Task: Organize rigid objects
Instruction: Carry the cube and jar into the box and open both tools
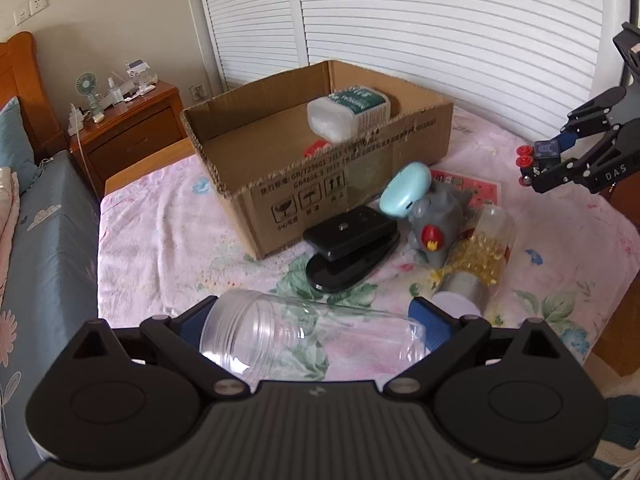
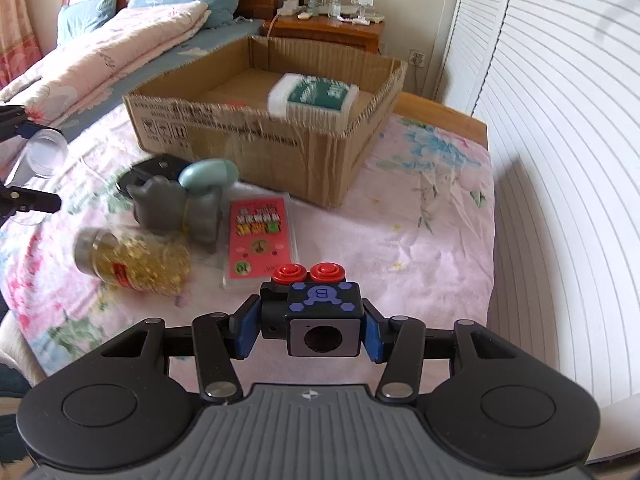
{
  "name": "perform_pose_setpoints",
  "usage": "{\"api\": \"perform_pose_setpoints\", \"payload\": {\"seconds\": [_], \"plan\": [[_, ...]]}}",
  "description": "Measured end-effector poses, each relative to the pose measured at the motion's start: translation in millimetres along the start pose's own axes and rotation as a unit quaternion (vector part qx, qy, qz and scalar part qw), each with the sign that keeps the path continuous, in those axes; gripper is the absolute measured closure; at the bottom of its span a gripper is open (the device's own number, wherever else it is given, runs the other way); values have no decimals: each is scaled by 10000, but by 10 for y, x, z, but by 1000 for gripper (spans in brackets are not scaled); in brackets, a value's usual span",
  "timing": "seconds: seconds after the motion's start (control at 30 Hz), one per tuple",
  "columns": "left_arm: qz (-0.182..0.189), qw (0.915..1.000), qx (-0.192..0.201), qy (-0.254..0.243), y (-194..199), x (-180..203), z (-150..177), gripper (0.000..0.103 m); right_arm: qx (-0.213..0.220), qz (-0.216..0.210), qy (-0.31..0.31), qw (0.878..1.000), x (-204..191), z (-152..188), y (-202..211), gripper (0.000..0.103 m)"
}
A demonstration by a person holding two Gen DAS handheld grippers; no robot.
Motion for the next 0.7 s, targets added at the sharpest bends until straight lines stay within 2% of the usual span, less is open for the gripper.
{"api": "perform_pose_setpoints", "payload": {"seconds": [0.2,0.43,0.7], "plan": [[92,9998,133,-96,93,-119,-407,5,366,-47,242,9990,-91,-294,252,47],[-95,9985,454,-290,63,-265,-1036,5,876,-58,530,9947,-179,-816,443,47],[-215,9985,400,-303,-211,-374,-1508,5,1007,-120,471,9937,-109,-1342,257,47]]}}
Point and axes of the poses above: each gripper's, at about its wrist camera, not at the fingertips, and y roughly against the way its jaws point, x to its right, z to its underside, the point moved 3 cm from there along -y, roughly the way its jaws point, and after that the axes turned 9 degrees about -x, right-handed, at the moved point
